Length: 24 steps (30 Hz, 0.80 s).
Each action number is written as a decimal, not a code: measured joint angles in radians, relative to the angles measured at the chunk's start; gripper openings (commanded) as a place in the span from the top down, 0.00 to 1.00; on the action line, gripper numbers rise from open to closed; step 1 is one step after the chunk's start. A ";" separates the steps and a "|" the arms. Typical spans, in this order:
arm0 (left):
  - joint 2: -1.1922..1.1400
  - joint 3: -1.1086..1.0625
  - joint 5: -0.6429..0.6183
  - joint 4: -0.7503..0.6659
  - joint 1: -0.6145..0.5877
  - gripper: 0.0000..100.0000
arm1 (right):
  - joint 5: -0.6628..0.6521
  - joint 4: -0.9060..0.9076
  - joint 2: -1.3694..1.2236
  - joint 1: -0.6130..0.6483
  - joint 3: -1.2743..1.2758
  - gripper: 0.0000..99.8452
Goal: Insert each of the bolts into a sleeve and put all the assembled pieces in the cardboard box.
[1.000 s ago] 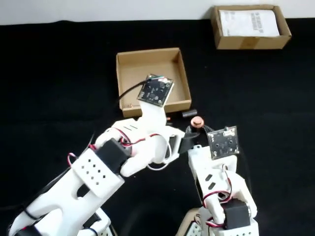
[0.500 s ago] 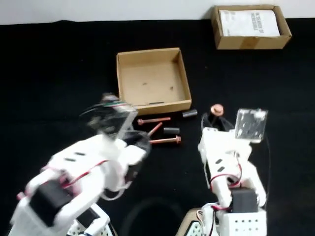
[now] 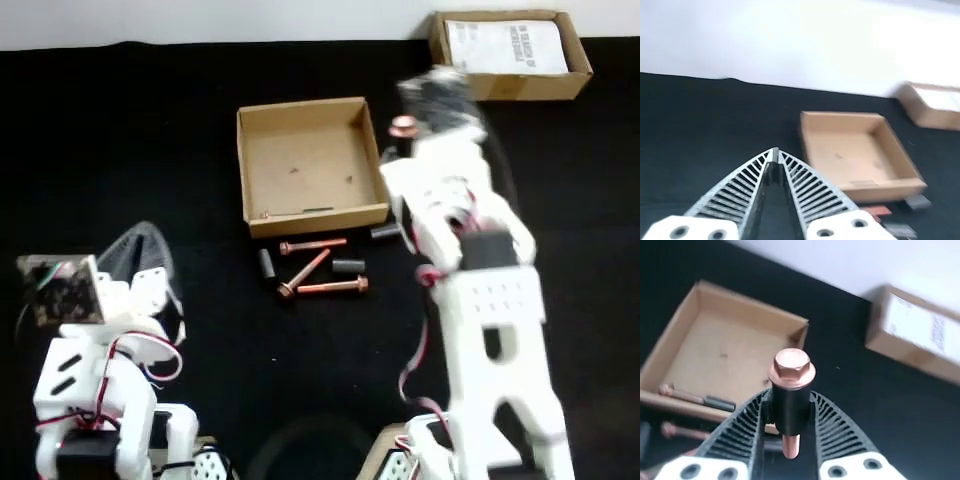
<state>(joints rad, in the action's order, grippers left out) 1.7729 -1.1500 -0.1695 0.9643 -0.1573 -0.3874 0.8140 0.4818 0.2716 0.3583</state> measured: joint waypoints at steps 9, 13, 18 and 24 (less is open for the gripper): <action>0.028 -0.242 -0.002 -0.025 -0.150 0.99 | -0.483 -0.003 -0.367 0.095 -0.196 0.99; 0.026 -0.347 -0.028 -0.043 -0.212 0.99 | -0.674 -0.037 -0.509 0.095 -0.207 0.99; 0.020 -0.522 -0.192 -0.215 -0.336 0.99 | -0.816 -0.199 -0.660 0.095 -0.207 0.99; 0.014 -0.529 -0.308 -0.285 -0.370 0.99 | -0.862 -0.342 -0.787 0.127 -0.209 0.99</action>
<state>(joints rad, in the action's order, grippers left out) 1.7868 -1.6794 -0.4780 0.6790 -0.5271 -1.2497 0.4718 -0.3053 0.3989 0.1496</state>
